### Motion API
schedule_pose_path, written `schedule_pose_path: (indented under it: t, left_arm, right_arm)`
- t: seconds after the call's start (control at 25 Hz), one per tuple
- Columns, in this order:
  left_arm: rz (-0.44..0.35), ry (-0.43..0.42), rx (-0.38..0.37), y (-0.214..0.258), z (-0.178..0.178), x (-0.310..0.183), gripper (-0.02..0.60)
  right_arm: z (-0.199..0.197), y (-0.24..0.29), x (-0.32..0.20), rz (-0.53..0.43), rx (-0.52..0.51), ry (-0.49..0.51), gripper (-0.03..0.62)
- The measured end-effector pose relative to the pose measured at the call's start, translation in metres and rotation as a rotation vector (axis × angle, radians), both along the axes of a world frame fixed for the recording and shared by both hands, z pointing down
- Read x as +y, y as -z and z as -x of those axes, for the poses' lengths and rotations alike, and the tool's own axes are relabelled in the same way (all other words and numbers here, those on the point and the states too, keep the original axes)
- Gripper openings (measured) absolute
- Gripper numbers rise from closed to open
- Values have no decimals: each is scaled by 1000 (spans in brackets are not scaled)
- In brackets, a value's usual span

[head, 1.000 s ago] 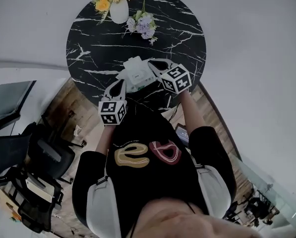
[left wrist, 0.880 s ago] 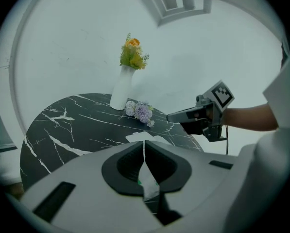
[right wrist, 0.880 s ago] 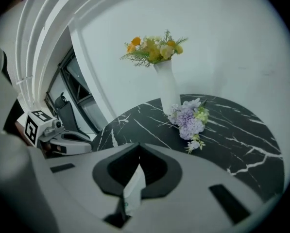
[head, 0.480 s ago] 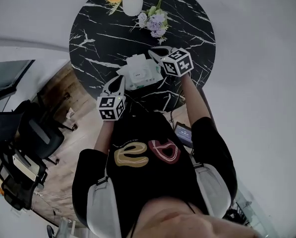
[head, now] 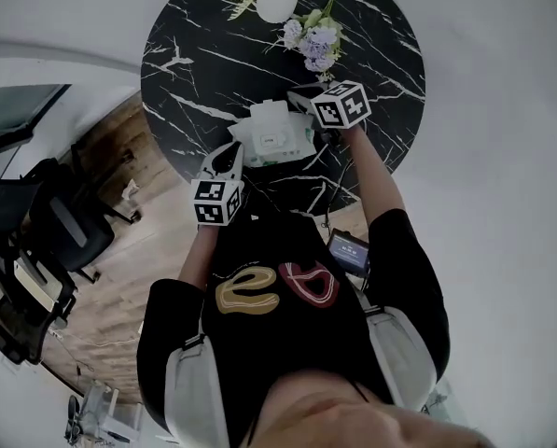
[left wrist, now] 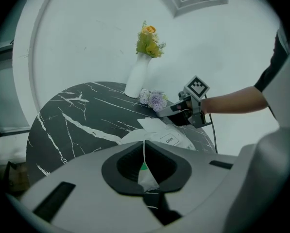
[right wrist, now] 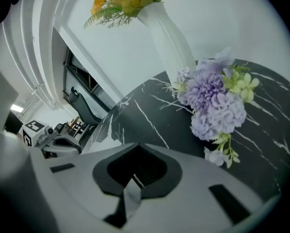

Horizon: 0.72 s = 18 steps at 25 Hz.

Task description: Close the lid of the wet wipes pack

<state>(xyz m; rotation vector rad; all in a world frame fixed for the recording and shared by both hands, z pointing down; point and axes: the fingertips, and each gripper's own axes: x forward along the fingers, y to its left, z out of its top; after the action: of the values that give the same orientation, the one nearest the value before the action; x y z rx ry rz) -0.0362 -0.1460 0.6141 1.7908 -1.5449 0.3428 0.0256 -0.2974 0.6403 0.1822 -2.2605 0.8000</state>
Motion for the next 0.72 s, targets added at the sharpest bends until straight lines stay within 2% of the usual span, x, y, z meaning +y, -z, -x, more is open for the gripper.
schedule_pose_path:
  t: [0.32,0.48,0.72]
  left_arm:
    - [11,12,29,-9,-2,-9,21]
    - [22,4,33,-13,-4,-8,21]
    - [32,-1,40,-16,-8,-8,21]
  right_arm:
    - [4,-21,4,69,36,74,11]
    - [4,-24,8,109,31,81,11]
    - [6,-21,10,121,11,95,11]
